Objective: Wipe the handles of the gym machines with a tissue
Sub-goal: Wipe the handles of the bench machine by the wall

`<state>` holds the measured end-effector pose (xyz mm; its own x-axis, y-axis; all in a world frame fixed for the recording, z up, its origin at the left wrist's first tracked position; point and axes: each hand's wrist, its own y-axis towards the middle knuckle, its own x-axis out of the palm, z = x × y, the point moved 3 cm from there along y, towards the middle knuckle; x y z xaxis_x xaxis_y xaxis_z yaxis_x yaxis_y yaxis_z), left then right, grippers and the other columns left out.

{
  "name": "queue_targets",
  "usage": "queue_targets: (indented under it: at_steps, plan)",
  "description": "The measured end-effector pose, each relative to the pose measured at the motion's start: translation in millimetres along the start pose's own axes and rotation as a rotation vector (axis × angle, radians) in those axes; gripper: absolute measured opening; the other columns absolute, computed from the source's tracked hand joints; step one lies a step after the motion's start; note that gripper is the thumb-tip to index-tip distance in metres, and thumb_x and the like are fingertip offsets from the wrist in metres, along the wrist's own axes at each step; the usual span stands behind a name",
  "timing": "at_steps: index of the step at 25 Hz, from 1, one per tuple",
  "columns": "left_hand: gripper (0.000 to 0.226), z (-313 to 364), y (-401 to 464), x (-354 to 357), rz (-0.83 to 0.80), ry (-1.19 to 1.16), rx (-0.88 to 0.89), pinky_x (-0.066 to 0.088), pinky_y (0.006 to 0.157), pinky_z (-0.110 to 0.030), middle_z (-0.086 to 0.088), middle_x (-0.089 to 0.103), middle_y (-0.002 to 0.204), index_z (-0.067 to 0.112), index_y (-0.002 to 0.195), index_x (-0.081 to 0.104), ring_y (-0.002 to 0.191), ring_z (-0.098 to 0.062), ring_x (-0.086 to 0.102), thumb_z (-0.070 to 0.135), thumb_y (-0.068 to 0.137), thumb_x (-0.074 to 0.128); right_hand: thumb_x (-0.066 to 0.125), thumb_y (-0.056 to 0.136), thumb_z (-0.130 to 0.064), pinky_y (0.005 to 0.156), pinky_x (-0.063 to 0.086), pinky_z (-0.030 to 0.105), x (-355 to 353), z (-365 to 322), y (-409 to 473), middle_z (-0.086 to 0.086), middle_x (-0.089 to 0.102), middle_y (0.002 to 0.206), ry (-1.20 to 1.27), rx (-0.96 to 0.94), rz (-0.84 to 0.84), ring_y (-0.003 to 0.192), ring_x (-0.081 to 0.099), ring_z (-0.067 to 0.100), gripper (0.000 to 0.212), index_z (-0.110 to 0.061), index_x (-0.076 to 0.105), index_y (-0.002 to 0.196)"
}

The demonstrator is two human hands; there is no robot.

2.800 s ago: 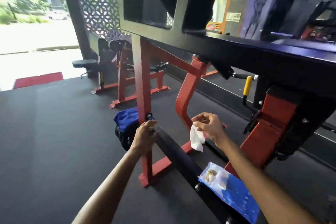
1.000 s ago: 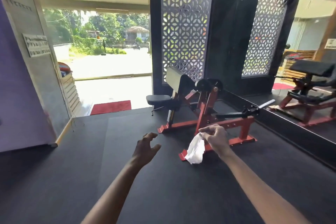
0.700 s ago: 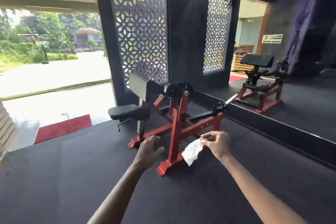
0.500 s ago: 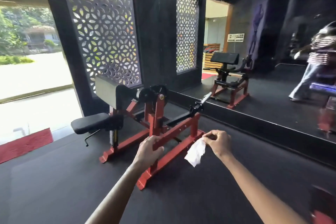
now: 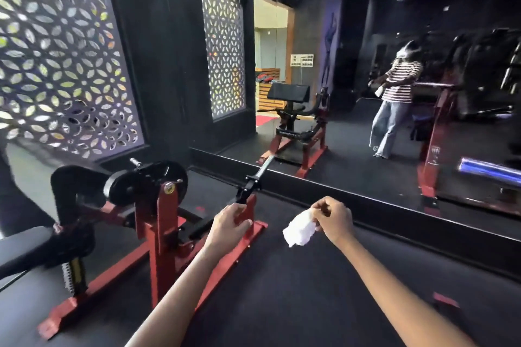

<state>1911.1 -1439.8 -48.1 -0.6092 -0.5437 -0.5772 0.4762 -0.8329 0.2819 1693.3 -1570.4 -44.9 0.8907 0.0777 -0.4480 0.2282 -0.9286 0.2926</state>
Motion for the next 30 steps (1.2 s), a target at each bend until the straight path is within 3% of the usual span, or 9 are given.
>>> queue_targets:
  at_steps: [5, 10, 15, 18, 22, 26, 30]
  plan:
    - [0.041, -21, 137, 76, -0.093, -0.060, 0.015, 0.045, 0.095, -0.035, -0.007, 0.065, 0.108, 0.006, 0.116, 0.060, 0.104, -0.020, 0.060, 0.019, 0.077, 0.068, 0.060, 0.074, -0.005, 0.061, 0.056, 0.038, 18, 36, 117, 0.002, 0.067, 0.066, -0.020, 0.025, 0.040, 0.064, 0.065, 0.022, 0.012, -0.015, 0.064, 0.071]
    - [0.038, -42, 285, 135, -0.116, -0.087, 0.051, 0.043, 0.097, -0.027, -0.006, 0.064, 0.113, 0.006, 0.117, 0.059, 0.108, -0.017, 0.059, 0.011, 0.080, 0.068, 0.062, 0.076, -0.005, 0.058, 0.057, 0.035, 41, 72, 256, 0.002, 0.068, 0.069, -0.027, 0.052, 0.083, 0.067, 0.066, 0.022, 0.013, -0.016, 0.064, 0.070]
    - [0.047, -52, 449, 164, -0.149, -0.131, 0.029, 0.051, 0.088, -0.038, -0.009, 0.065, 0.112, 0.006, 0.115, 0.060, 0.093, -0.027, 0.066, 0.024, 0.073, 0.068, 0.060, 0.082, 0.002, 0.061, 0.059, 0.041, 60, 91, 401, 0.004, 0.069, 0.069, 0.024, 0.087, 0.109, 0.056, 0.068, 0.015, 0.018, -0.014, 0.062, 0.075]
    - [0.039, -62, 518, 192, -0.161, -0.083, 0.055, 0.045, 0.091, -0.024, -0.004, 0.063, 0.113, 0.006, 0.116, 0.059, 0.099, -0.017, 0.060, 0.015, 0.079, 0.069, 0.055, 0.083, 0.007, 0.053, 0.057, 0.030, 80, 108, 480, 0.007, 0.069, 0.076, 0.042, 0.095, 0.116, 0.053, 0.065, 0.011, 0.024, -0.015, 0.063, 0.077]
    - [0.037, -90, 616, 226, -0.070, -0.119, 0.037, 0.042, 0.090, -0.019, -0.004, 0.063, 0.113, 0.005, 0.117, 0.059, 0.101, -0.009, 0.056, 0.009, 0.082, 0.068, 0.051, 0.082, 0.005, 0.044, 0.045, 0.019, 122, 138, 590, -0.001, 0.062, 0.063, 0.020, 0.080, 0.039, 0.042, 0.048, 0.003, 0.031, -0.019, 0.068, 0.071]
    - [0.037, -119, 725, 256, 0.005, -0.059, -0.001, 0.039, 0.084, -0.016, -0.005, 0.063, 0.112, 0.005, 0.117, 0.059, 0.105, -0.013, 0.058, 0.010, 0.082, 0.068, 0.051, 0.083, -0.001, 0.057, 0.044, 0.020, 163, 158, 710, -0.012, 0.067, 0.077, 0.008, 0.027, -0.052, 0.067, 0.058, 0.006, 0.031, -0.025, 0.069, 0.073]
    - [0.037, -137, 827, 278, 0.066, -0.065, -0.060, 0.042, 0.096, -0.025, -0.006, 0.063, 0.117, 0.005, 0.118, 0.058, 0.112, -0.018, 0.058, 0.009, 0.082, 0.067, 0.056, 0.082, -0.007, 0.067, 0.045, 0.022, 194, 158, 837, -0.013, 0.068, 0.078, -0.060, -0.095, -0.205, 0.075, 0.061, 0.009, 0.026, -0.027, 0.072, 0.083]
